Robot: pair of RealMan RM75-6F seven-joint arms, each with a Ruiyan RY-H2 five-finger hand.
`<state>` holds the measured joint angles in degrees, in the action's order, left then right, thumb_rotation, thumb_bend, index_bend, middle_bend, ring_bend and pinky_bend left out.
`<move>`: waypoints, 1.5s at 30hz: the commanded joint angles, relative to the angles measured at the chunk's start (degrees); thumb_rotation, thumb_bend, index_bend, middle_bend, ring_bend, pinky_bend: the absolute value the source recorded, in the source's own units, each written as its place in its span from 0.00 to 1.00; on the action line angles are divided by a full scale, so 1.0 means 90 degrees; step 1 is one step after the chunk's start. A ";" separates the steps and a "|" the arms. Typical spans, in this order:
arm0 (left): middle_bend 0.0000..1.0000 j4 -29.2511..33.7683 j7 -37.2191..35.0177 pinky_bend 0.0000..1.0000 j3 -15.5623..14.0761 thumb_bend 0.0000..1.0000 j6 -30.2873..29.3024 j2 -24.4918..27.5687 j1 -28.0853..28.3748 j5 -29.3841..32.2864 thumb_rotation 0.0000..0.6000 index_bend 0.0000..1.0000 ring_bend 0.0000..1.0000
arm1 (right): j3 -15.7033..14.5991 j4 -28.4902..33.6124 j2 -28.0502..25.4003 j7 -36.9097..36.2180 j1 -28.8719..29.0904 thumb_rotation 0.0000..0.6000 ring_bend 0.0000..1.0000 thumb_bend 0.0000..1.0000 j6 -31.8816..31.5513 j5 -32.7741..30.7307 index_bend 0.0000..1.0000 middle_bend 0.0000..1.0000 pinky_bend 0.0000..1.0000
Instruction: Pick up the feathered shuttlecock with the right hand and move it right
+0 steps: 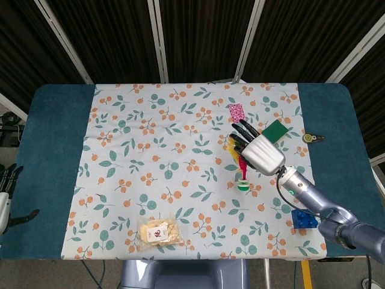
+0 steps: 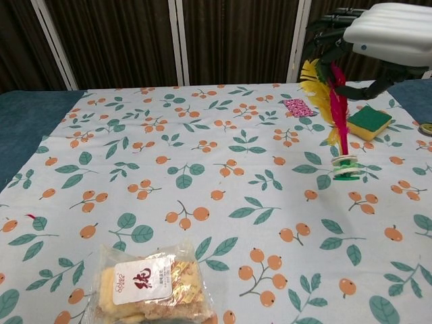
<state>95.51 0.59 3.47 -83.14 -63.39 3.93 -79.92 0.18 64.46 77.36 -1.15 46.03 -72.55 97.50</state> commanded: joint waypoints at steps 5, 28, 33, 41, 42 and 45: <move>0.00 -0.0011 -0.0004 0.00 -0.0020 0.11 -0.0106 -0.0035 -0.0028 -0.0124 1.00 0.00 0.00 | 0.0161 0.0460 -0.0270 0.0610 -0.0419 1.00 0.00 0.40 -0.0344 -0.0181 0.63 0.21 0.00; 0.00 0.0096 -0.0080 0.00 -0.0040 0.11 -0.0068 -0.0026 -0.0051 -0.0093 1.00 0.00 0.00 | 0.0513 -0.1342 0.1143 0.0784 -0.1375 1.00 0.00 0.40 -0.1464 -0.0574 0.63 0.21 0.00; 0.00 0.0151 -0.0115 0.00 -0.0046 0.11 -0.0020 -0.0002 -0.0057 -0.0040 1.00 0.00 0.00 | 0.0601 -0.2044 0.1607 0.0714 -0.1457 1.00 0.00 0.40 -0.1589 -0.0657 0.63 0.21 0.00; 0.00 0.0182 -0.0139 0.00 -0.0062 0.12 0.0010 0.0028 -0.0051 -0.0059 1.00 0.00 0.00 | 0.0665 -0.3040 0.2201 0.0578 -0.1508 1.00 0.00 0.40 -0.1814 -0.0667 0.63 0.20 0.00; 0.00 0.0183 -0.0145 0.00 -0.0061 0.11 0.0004 0.0030 -0.0055 -0.0060 1.00 0.00 0.00 | 0.0687 -0.3112 0.2250 0.0558 -0.1509 1.00 0.00 0.40 -0.1809 -0.0694 0.63 0.19 0.00; 0.00 0.0186 -0.0151 0.00 -0.0061 0.11 -0.0009 0.0032 -0.0061 -0.0065 1.00 0.00 0.00 | 0.0732 -0.3320 0.2379 0.0536 -0.1508 1.00 0.00 0.40 -0.1789 -0.0754 0.63 0.19 0.00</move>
<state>97.19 -0.77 2.92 -83.23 -63.10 3.38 -80.51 6.47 35.22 98.22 3.89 32.51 -88.66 91.05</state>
